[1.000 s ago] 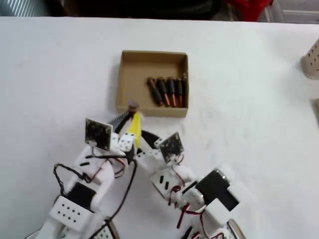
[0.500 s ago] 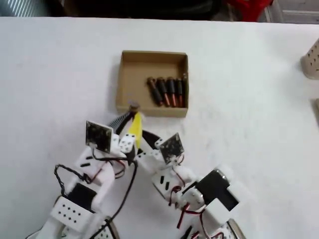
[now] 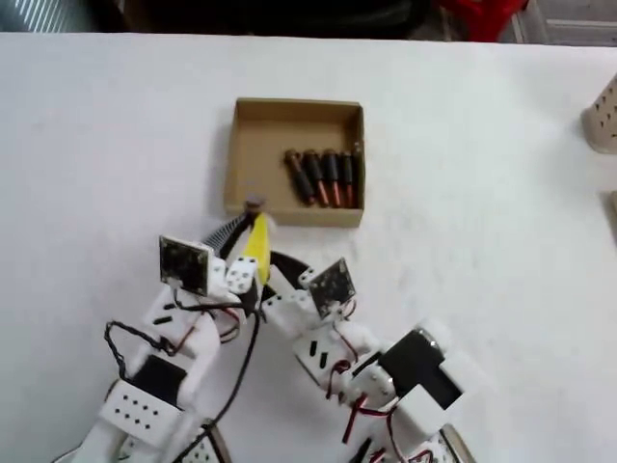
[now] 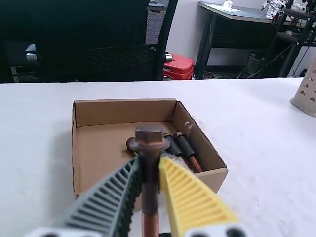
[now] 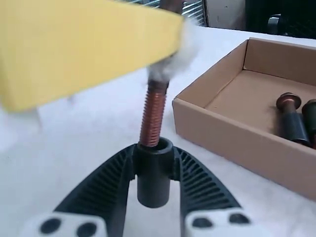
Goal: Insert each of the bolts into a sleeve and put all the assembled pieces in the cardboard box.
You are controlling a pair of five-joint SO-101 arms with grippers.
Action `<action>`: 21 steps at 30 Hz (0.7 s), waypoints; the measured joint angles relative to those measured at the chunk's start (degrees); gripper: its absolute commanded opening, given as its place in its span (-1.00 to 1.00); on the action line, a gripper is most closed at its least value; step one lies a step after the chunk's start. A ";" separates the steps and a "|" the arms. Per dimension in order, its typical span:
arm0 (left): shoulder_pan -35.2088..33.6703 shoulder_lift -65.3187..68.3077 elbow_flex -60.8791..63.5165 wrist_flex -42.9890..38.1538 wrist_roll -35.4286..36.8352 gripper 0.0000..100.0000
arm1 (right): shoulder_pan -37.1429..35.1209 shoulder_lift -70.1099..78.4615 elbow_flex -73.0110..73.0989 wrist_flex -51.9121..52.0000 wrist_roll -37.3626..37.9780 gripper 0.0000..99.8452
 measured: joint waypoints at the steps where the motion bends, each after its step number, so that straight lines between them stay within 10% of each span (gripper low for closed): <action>1: 0.00 0.09 0.00 0.00 -0.09 -0.95 | 0.00 0.00 0.00 0.00 0.00 -0.97; 21: 1.05 0.18 0.00 0.18 1.67 -0.95 | 0.35 -7.03 3.25 2.20 0.18 -0.97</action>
